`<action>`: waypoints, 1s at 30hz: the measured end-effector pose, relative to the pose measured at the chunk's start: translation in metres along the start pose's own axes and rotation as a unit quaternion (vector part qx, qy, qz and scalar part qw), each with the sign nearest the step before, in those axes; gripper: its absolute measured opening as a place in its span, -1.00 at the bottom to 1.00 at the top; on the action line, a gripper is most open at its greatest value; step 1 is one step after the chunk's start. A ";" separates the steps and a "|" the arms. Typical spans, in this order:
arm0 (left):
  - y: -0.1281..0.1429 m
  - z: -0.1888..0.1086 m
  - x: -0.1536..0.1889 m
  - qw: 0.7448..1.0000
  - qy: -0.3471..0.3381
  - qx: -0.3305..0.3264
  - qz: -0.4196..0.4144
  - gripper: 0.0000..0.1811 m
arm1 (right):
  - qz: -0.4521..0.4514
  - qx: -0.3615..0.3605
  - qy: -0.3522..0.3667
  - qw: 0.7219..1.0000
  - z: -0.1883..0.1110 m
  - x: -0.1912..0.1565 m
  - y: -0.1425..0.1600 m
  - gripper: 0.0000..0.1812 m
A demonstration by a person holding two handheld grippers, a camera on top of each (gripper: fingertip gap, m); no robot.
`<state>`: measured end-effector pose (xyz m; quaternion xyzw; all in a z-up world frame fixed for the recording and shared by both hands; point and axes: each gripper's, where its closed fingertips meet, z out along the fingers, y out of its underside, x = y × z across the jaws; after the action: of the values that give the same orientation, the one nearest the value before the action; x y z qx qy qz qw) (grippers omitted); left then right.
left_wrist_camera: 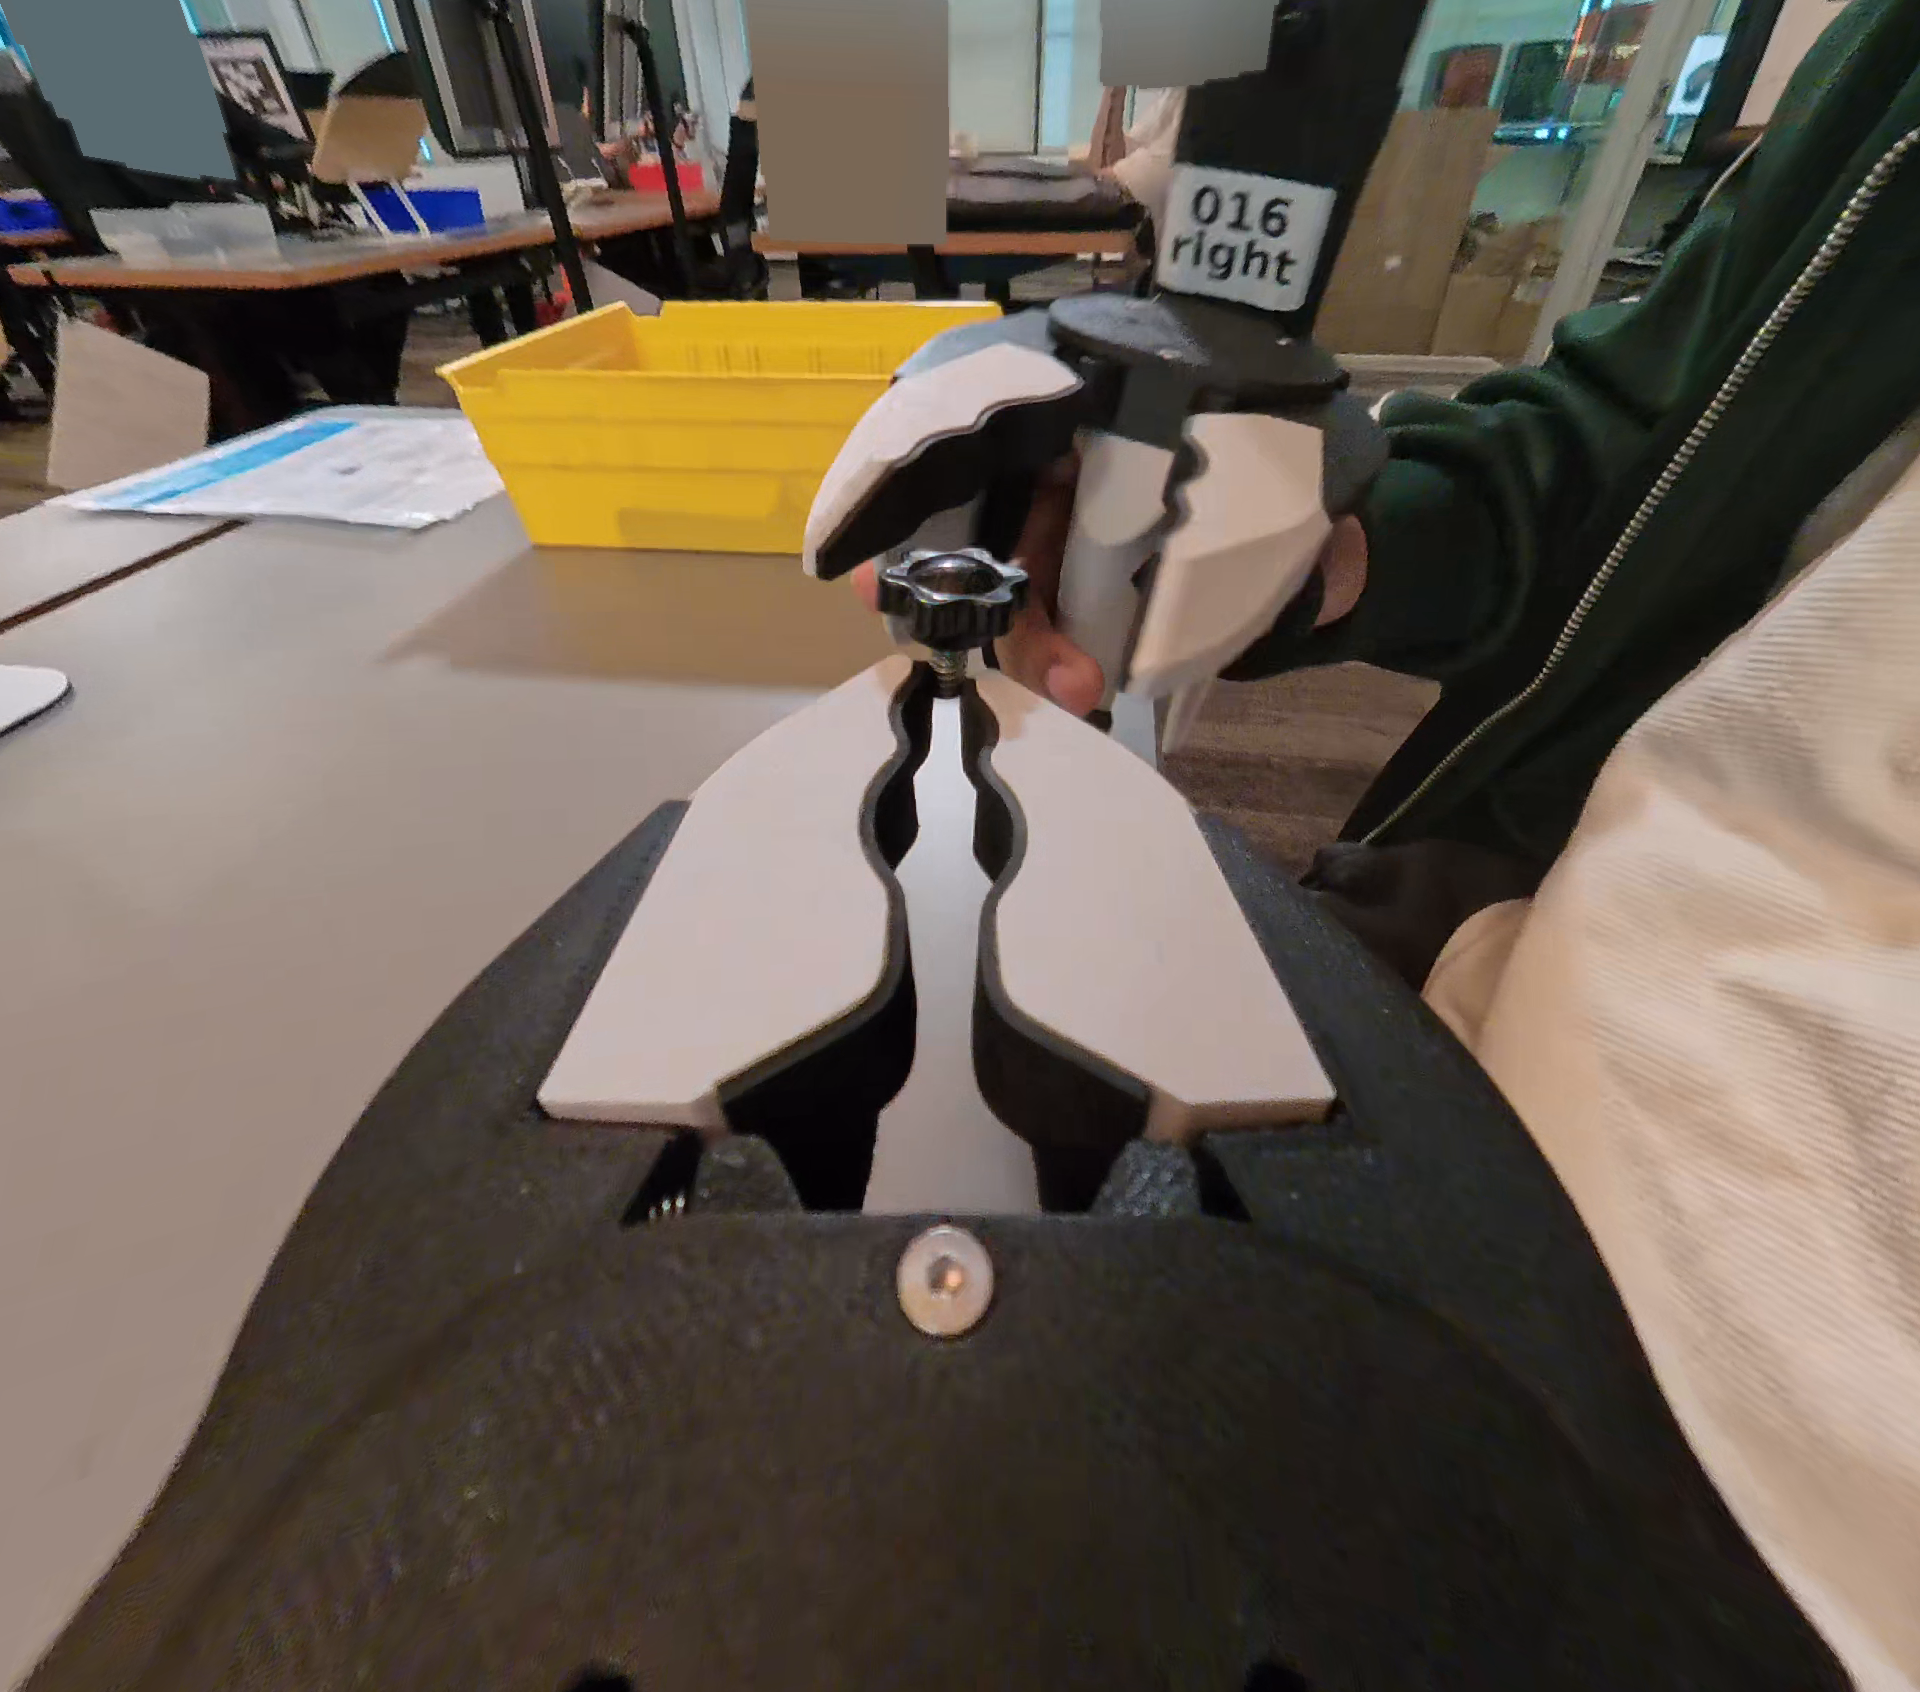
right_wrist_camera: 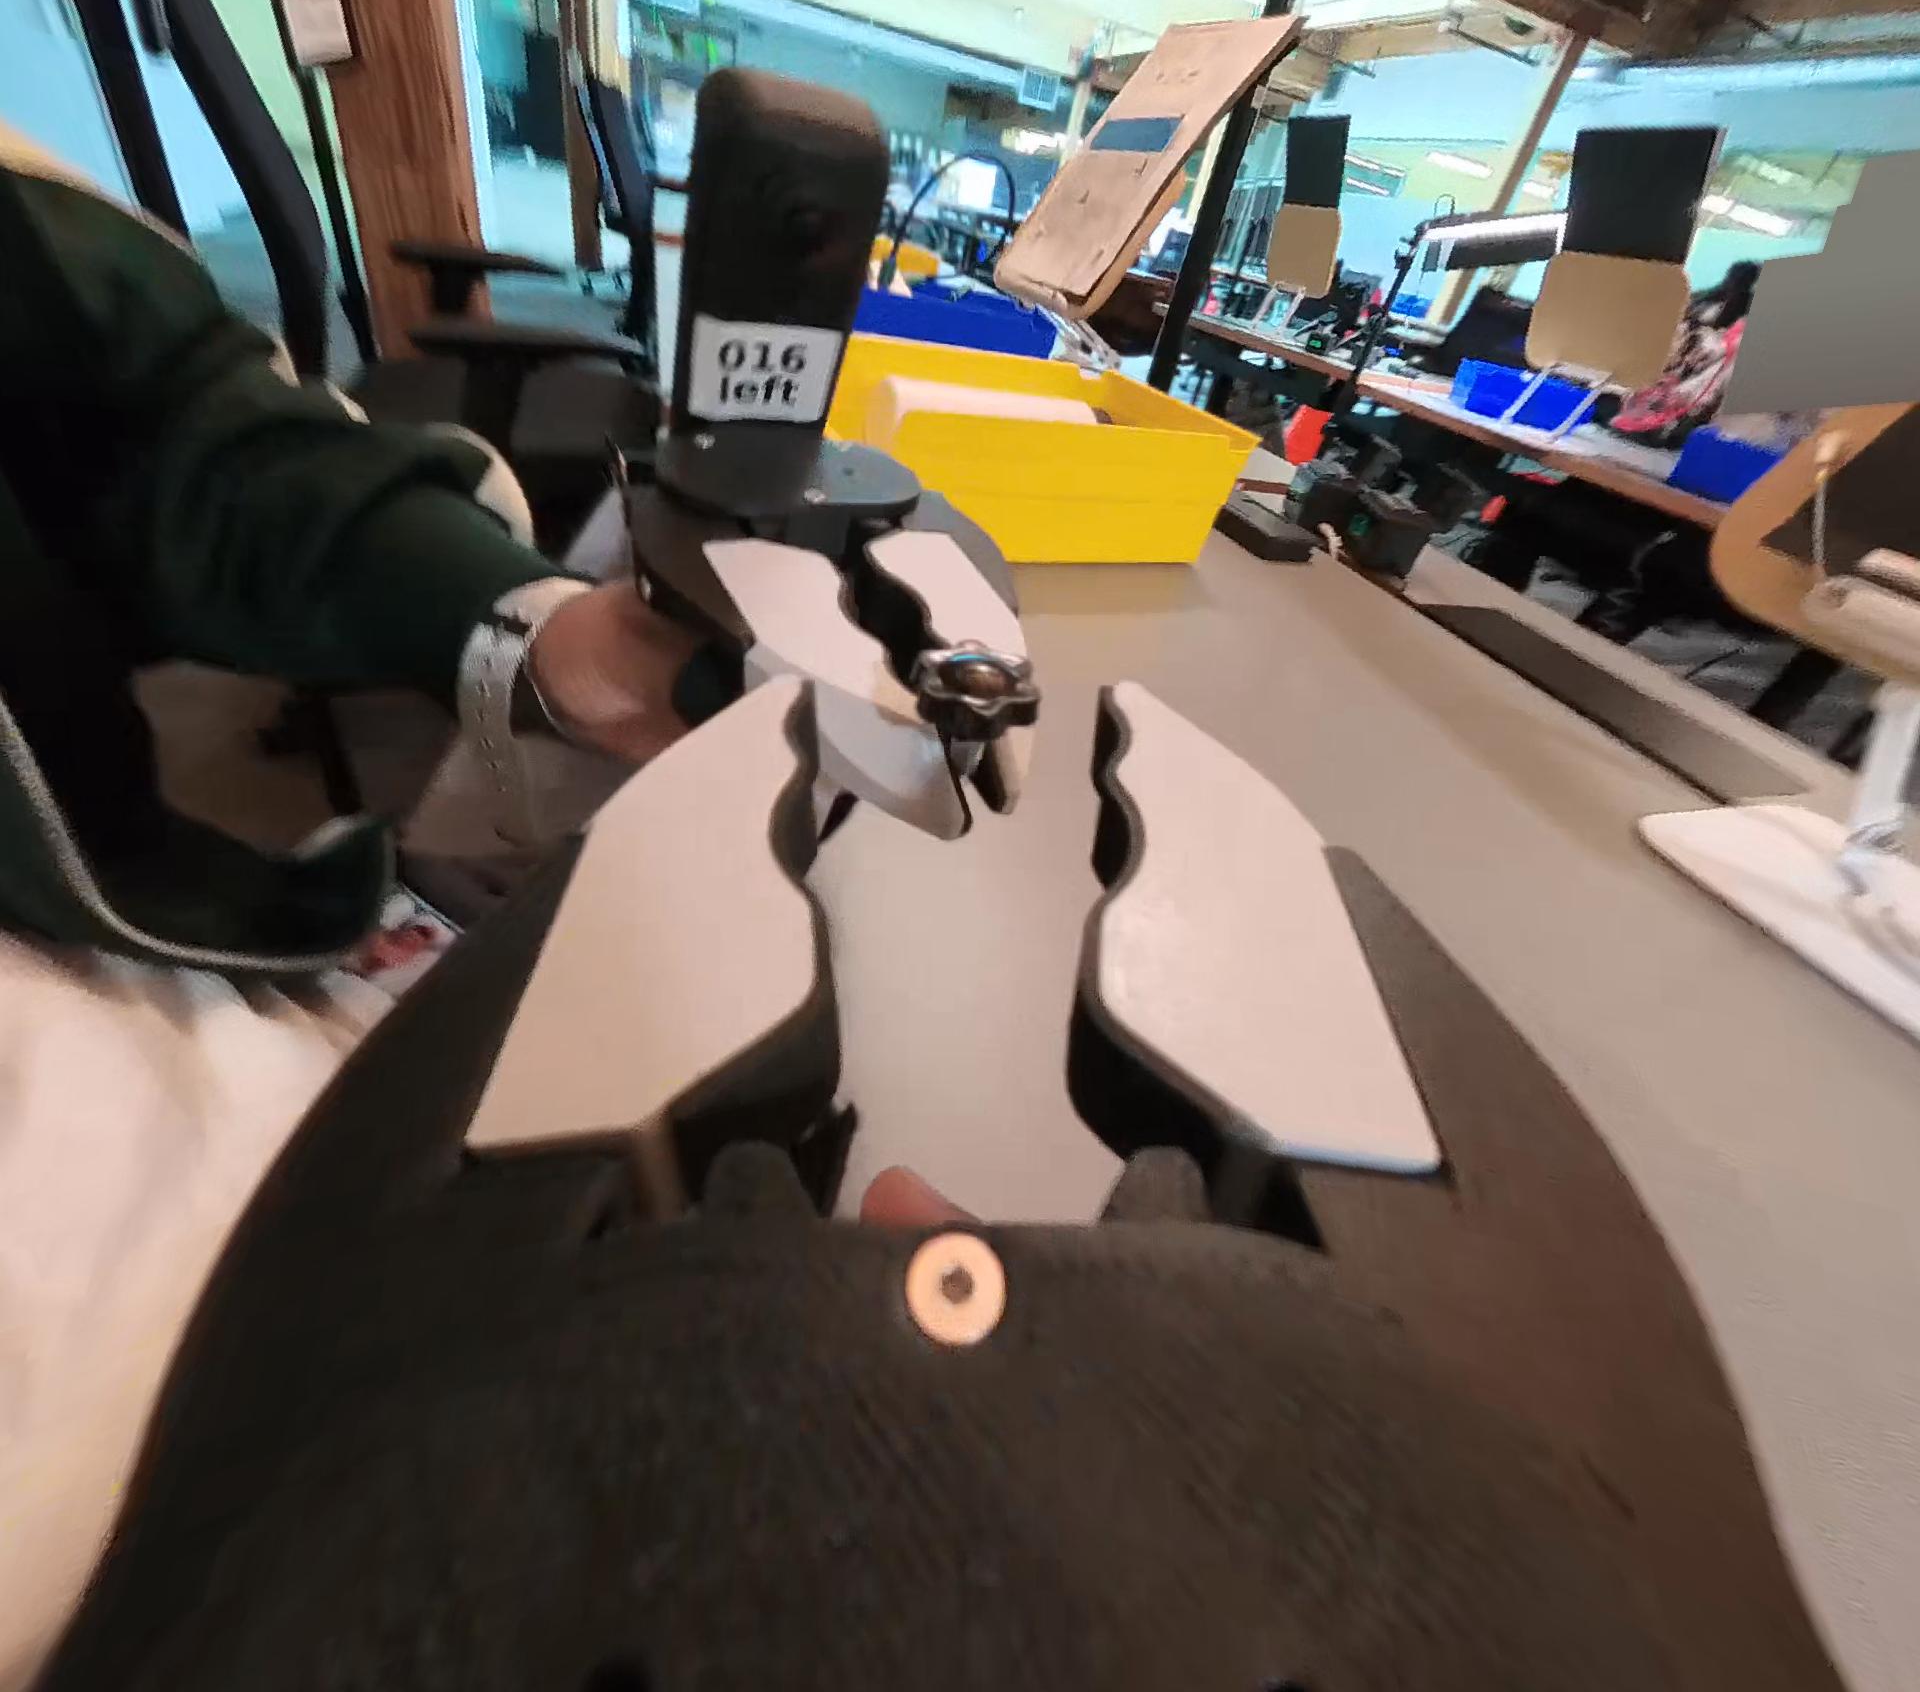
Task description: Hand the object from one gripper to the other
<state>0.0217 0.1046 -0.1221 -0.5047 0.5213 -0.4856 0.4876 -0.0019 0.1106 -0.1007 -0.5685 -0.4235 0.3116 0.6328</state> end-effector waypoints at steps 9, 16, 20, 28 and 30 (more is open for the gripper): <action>-0.011 0.003 0.006 0.999 -0.009 0.044 -0.028 -0.93 | 0.133 0.056 -0.042 0.989 -0.005 -0.001 -0.012 -0.59; -0.010 0.004 0.008 0.998 -0.008 0.044 -0.032 -0.94 | 0.122 0.043 -0.025 0.991 -0.003 0.001 -0.008 -0.60; -0.009 0.005 0.009 0.999 -0.011 0.037 -0.020 -0.93 | 0.118 0.046 -0.026 0.992 -0.004 0.001 -0.009 -0.69; -0.010 0.006 0.011 0.999 -0.009 0.037 -0.008 -0.93 | 0.111 0.044 -0.041 0.992 -0.006 -0.003 -0.011 -0.75; -0.007 0.006 0.010 0.999 -0.013 0.033 -0.010 -0.86 | 0.121 0.053 -0.043 0.990 -0.008 -0.001 -0.014 -0.75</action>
<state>0.0279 0.0945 -0.1153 -0.4998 0.4935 -0.5010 0.5056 0.0038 0.1035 -0.0874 -0.5670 -0.3610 0.4321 0.6012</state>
